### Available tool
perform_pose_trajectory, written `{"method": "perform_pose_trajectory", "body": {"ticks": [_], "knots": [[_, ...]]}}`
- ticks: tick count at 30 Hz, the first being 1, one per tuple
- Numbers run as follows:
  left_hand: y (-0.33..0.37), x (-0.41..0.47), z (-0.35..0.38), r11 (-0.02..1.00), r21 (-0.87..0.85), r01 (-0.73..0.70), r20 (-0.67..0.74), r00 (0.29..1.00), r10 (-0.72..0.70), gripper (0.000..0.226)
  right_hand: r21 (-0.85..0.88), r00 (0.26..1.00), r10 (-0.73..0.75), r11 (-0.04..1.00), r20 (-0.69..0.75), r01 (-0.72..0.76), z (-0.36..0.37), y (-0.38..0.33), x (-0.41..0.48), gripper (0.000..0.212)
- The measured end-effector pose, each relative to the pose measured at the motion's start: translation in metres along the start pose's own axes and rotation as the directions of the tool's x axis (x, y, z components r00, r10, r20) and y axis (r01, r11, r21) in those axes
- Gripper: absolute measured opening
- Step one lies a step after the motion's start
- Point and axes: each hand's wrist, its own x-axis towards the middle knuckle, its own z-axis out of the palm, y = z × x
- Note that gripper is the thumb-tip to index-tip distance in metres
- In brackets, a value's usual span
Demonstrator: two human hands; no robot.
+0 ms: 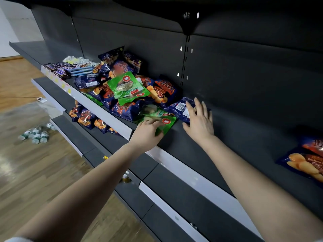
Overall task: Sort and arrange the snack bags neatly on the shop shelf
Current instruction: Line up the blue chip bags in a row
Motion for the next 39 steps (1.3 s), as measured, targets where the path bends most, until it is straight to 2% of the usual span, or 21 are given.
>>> {"method": "perform_pose_trajectory", "body": {"ticks": [2, 6, 12, 16, 19, 23, 25, 28, 30, 32, 34, 37, 39], "knots": [[-0.002, 0.001, 0.000, 1.000, -0.005, 0.006, -0.002, 1.000, -0.006, 0.038, 0.007, 0.996, 0.025, 1.000, 0.084, -0.026, 0.006, 0.003, 0.004, 0.075], [-0.007, 0.002, 0.001, 1.000, -0.013, 0.013, -0.002, 1.000, -0.013, 0.038, 0.110, 0.977, 0.066, 0.990, 0.204, -0.090, 0.016, 0.004, -0.001, 0.063], [-0.005, 0.007, 0.006, 1.000, -0.011, 0.000, -0.023, 1.000, 0.000, 0.037, 0.068, 0.977, 0.054, 0.995, 0.207, -0.070, 0.011, 0.002, -0.003, 0.068], [0.000, 0.010, 0.008, 0.999, -0.015, -0.029, -0.021, 0.999, 0.028, 0.038, 0.147, 0.995, 0.047, 0.987, 0.092, -0.061, 0.004, 0.007, -0.013, 0.056], [0.005, 0.014, 0.009, 0.999, -0.042, -0.031, -0.027, 0.999, 0.030, 0.041, 0.394, 0.988, 0.120, 0.916, -0.102, -0.071, -0.005, 0.016, -0.020, 0.043], [0.018, 0.021, 0.012, 0.993, -0.108, -0.037, -0.040, 0.999, 0.033, 0.049, 0.550, 0.936, 0.249, 0.832, -0.248, -0.076, -0.023, 0.029, -0.027, 0.031], [0.027, 0.025, 0.014, 0.990, -0.126, -0.059, -0.067, 0.996, 0.051, 0.055, 0.592, 0.918, 0.302, 0.800, -0.258, -0.096, -0.032, 0.036, -0.029, 0.027], [0.044, 0.030, 0.018, 0.978, -0.178, -0.109, -0.113, 0.990, 0.090, 0.071, 0.686, 0.908, 0.380, 0.709, -0.179, -0.162, -0.043, 0.048, -0.034, 0.026], [0.056, 0.031, 0.022, 0.960, -0.235, -0.154, -0.180, 0.977, 0.112, 0.083, 0.763, 0.896, 0.426, 0.619, -0.123, -0.189, -0.048, 0.055, -0.040, 0.024], [0.068, 0.034, 0.024, 0.941, -0.267, -0.209, -0.258, 0.956, 0.140, 0.088, 0.796, 0.891, 0.442, 0.573, -0.100, -0.195, -0.053, 0.063, -0.048, 0.023], [0.079, 0.039, 0.027, 0.928, -0.262, -0.265, -0.284, 0.940, 0.188, 0.084, 0.788, 0.900, 0.428, 0.583, -0.089, -0.199, -0.058, 0.071, -0.057, 0.025], [0.093, 0.043, 0.035, 0.908, -0.245, -0.339, -0.268, 0.924, 0.272, 0.055, 0.764, 0.906, 0.411, 0.615, -0.099, -0.196, -0.066, 0.083, -0.071, 0.027], [0.102, 0.041, 0.040, 0.895, -0.346, -0.282, -0.221, 0.952, 0.214, 0.048, 0.761, 0.886, 0.437, 0.624, -0.154, -0.175, -0.071, 0.091, -0.079, 0.028]]}}
